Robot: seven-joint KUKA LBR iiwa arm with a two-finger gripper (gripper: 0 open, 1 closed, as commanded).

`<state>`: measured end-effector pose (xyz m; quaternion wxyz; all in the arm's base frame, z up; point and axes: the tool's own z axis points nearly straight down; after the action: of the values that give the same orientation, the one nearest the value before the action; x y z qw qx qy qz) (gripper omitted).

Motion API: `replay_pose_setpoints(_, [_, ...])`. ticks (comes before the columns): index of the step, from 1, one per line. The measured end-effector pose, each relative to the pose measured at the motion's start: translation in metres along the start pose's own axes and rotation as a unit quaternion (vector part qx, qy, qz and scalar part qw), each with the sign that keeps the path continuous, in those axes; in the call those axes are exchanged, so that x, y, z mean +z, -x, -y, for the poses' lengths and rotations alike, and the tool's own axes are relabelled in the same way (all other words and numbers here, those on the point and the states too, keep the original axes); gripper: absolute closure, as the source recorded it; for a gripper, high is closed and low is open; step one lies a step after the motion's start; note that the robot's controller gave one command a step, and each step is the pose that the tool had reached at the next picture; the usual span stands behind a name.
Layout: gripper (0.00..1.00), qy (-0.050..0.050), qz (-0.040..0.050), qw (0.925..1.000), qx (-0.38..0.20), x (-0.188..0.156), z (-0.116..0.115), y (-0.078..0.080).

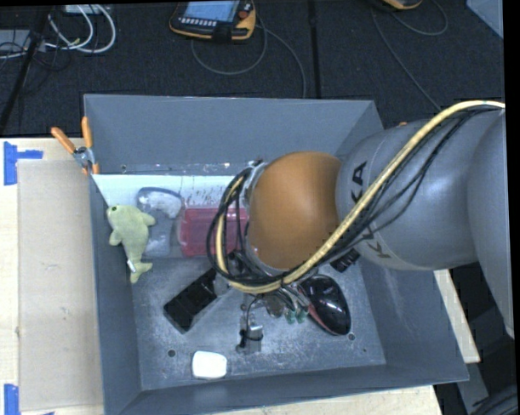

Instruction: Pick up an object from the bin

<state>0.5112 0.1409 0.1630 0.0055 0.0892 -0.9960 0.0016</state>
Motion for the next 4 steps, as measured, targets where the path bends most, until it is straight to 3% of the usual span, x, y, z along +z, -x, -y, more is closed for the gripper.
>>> replay_pose_setpoints(1, [0.0, 0.003, 0.0045, 0.9956, -0.094, -0.014, -0.018, 0.009])
replay_pose_setpoints(2, [0.0, 0.002, 0.0035, 0.997, -0.078, -0.017, -0.011, 0.009])
replay_pose_setpoints(3, [0.0, 0.002, 0.0039, 1.0, 0.007, 0.012, -0.007, 0.008])
replay_pose_setpoints(4, [0.0, 0.002, -0.0004, 0.9947, -0.103, -0.005, -0.009, 0.014])
